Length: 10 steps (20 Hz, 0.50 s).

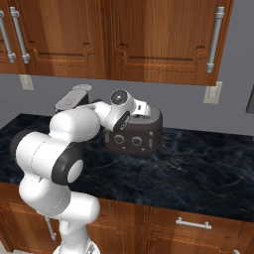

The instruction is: Start the toaster. Once the lever pops up, take the bread to the plate on the dining counter.

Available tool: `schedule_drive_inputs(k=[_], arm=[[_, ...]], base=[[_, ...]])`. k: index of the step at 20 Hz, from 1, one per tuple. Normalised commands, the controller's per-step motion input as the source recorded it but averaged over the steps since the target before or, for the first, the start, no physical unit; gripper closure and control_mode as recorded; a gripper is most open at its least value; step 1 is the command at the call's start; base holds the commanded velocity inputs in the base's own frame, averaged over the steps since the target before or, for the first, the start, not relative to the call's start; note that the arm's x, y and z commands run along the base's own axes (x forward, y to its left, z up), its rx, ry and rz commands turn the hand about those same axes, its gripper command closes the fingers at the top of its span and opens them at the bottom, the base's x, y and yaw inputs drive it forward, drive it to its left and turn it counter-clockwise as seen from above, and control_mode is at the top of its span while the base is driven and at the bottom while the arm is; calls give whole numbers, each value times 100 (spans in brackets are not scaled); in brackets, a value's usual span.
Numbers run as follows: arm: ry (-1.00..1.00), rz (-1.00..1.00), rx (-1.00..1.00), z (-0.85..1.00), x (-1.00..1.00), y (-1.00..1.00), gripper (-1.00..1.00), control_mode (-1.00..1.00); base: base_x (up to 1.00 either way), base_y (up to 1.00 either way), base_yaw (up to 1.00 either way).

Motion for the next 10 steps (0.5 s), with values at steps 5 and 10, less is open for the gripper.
schedule_drive_inputs(k=[5, 10], arm=[[0, 0, 0, 0, 0, 0, -100, -100], [0, 0, 0, 0, 0, 0, -100, -100]], base=[[0, 0, 0], [0, 0, 0]])
